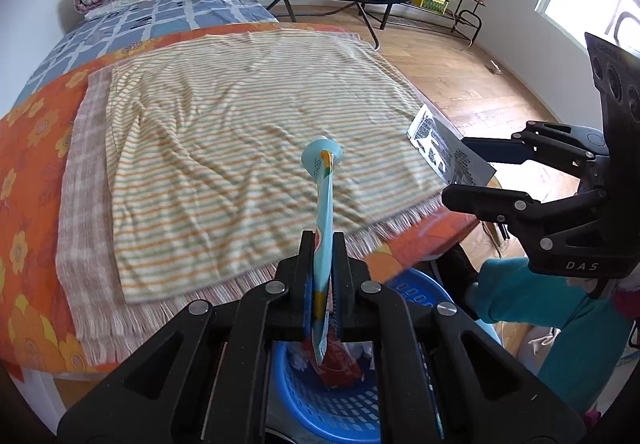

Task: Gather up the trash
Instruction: 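Carry the blue tube and white sachet over the blue basket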

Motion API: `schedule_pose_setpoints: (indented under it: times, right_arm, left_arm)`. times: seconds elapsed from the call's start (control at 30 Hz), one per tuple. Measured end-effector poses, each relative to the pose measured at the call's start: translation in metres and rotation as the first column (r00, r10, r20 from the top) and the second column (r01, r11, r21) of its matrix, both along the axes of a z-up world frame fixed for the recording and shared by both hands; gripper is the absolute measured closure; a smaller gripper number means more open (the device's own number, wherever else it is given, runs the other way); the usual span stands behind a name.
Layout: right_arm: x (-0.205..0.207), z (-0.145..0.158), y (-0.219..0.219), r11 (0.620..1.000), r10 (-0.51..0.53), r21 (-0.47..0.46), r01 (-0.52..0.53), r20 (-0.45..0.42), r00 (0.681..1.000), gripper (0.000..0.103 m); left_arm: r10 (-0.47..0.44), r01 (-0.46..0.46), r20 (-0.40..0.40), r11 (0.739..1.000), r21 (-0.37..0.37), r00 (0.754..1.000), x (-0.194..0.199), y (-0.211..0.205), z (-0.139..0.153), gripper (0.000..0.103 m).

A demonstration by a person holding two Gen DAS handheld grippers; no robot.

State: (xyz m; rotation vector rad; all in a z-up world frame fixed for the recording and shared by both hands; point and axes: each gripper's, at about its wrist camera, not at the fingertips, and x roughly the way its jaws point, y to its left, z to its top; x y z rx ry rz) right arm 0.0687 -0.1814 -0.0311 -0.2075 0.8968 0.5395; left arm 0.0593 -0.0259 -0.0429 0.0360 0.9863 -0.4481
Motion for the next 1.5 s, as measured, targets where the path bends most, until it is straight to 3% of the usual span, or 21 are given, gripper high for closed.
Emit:
schedule_pose_setpoints:
  times: [0.33,0.77,1.5]
  right_arm:
    - [-0.053,-0.012,-0.008,0.998,-0.027,0.048,0.029,-0.025,0.999,0.057]
    - [-0.089,-0.036,-0.005,0.998,-0.035,0.05,0.039,-0.066,0.997,0.057]
    - [-0.11,-0.062,-0.003,0.999,-0.044,0.018,0.046,-0.102,0.994,0.051]
  left_arm:
    - [0.006,-0.007,-0.019,0.999,-0.039,1.0,-0.05,-0.006,-0.016,0.098]
    - [0.005,-0.008,-0.063,0.999,-0.044,0.998,-0.091,-0.014,-0.045,0.098]
    - [0.008,-0.01,-0.111,1.0,-0.014,0.994,-0.102,-0.018,-0.07,0.098]
